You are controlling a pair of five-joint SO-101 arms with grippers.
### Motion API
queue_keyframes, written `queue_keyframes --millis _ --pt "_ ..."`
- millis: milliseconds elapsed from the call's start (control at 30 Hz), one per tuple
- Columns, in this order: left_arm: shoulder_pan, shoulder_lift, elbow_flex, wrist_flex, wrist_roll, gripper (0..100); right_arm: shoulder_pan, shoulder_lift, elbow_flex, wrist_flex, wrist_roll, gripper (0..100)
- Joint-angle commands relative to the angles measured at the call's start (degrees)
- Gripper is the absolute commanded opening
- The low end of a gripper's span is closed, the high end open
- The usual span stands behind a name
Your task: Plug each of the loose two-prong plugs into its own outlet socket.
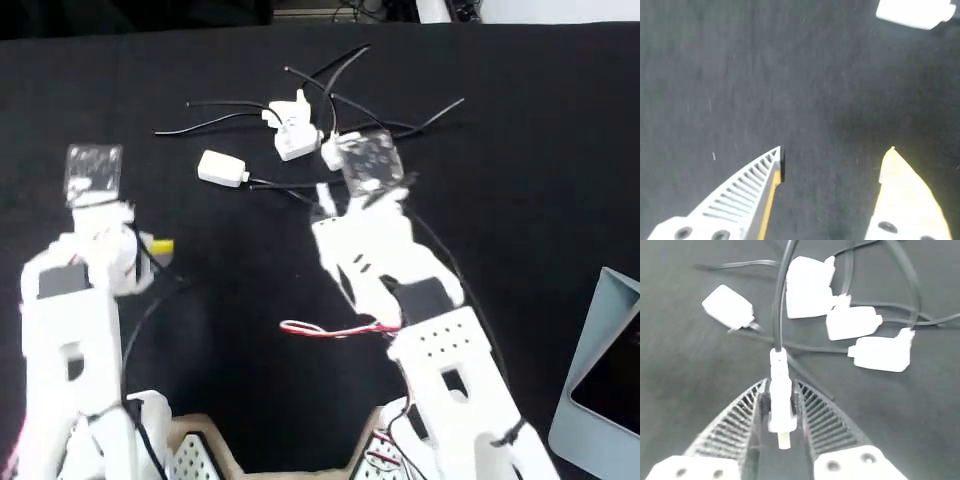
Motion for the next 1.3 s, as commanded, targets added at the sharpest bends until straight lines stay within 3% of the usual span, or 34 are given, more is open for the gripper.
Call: queue_keyframes --millis 0,267,600,900,1267 --pt "4.88 14.59 -15.69 0.44 -9.67 31 3.60 -1.98 1.01 -4.04 -0.62 1.2" --pt "12.35 38.33 -38.90 0.35 -26.37 31 6.42 -1.98 1.27 -4.48 -4.92 1.3" --pt "13.23 64.97 -63.60 -3.69 -38.51 31 6.42 -1.98 1.36 -4.40 -4.66 1.3" --pt "14.46 77.98 -76.97 -3.69 -40.18 31 6.42 -1.98 1.36 -4.22 -4.57 1.3" --pt "18.07 82.55 -78.55 -4.04 -44.48 31 6.24 -1.98 2.51 -4.48 -4.57 1.3"
